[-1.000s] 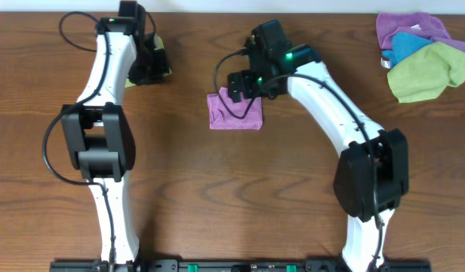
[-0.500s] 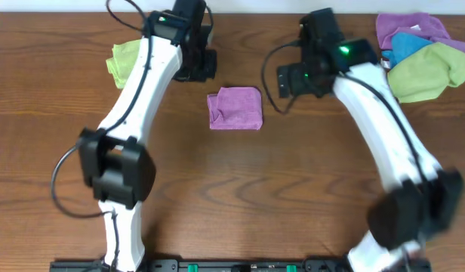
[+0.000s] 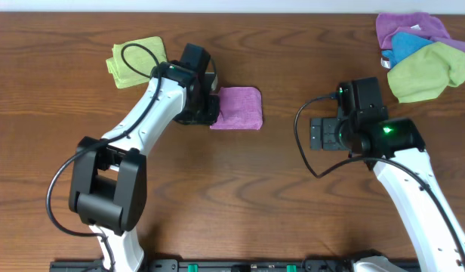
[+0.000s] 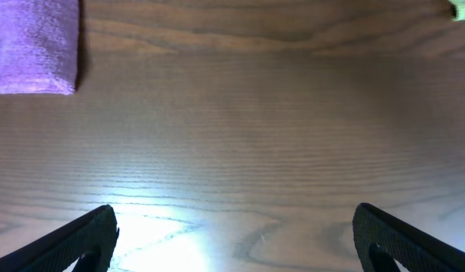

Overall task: Fold the cloth
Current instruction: 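Retract the right gripper and grasp the folded pink cloth with the left gripper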

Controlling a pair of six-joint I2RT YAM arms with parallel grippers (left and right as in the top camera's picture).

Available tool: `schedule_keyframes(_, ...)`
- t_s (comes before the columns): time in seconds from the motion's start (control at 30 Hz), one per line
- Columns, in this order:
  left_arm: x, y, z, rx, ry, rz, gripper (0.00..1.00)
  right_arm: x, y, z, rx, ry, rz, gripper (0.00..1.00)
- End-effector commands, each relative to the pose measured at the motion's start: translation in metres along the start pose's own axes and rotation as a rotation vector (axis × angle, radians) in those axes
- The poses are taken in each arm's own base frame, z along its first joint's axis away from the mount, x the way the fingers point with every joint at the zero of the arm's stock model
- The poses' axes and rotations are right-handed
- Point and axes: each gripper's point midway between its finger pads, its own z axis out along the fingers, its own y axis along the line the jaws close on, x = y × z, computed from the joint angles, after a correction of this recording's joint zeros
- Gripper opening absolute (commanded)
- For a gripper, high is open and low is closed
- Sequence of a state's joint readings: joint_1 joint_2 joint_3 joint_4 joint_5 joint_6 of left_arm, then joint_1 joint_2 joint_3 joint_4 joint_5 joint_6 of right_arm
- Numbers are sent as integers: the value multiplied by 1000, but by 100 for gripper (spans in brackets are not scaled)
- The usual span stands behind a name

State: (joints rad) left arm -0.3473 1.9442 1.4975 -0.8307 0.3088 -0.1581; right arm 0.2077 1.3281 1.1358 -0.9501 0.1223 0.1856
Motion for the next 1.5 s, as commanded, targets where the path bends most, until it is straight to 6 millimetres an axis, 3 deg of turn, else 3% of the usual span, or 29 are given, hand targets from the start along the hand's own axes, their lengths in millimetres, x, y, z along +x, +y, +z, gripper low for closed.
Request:
schedule_keyframes(0.0,-12,-11,-22,50,-73,-3,61,-3,3,-3,-28,-20,13,99)
schedule_keyframes(0.03,-13,-12,-22,53,-77,-4,71,-4,3,-3,-29,-26,13,99)
schedule_keyframes(0.07,-13,-15,-23,71,-78,-2,98,-6,3,-3,-29,-31,13,99)
schedule_keyframes(0.33,-15,-44,-27,234,-79,61,95,-7,4,-3,-30,-36,14,99)
schedule_keyframes(0.5,-24,-45,-28,238,-117,74,95,-6,0,-2,-20,-30,18,99)
schedule_keyframes(0.7,-22,-2,-29,135,-94,-72,95,7,-26,-1,34,30,45,99)
schedule_keyframes(0.8,-10,23,-21,148,-57,-157,95,9,-37,0,41,42,85,99)
schedule_keyframes(1.0,-4,22,4,253,-75,-195,95,5,-39,0,33,27,100,99)
schedule_keyframes(1.27,-17,1,5,356,-113,-195,95,6,-33,0,-4,34,85,99)
schedule_keyframes(1.47,-9,9,33,346,-48,-235,95,6,-32,0,-12,35,83,99)
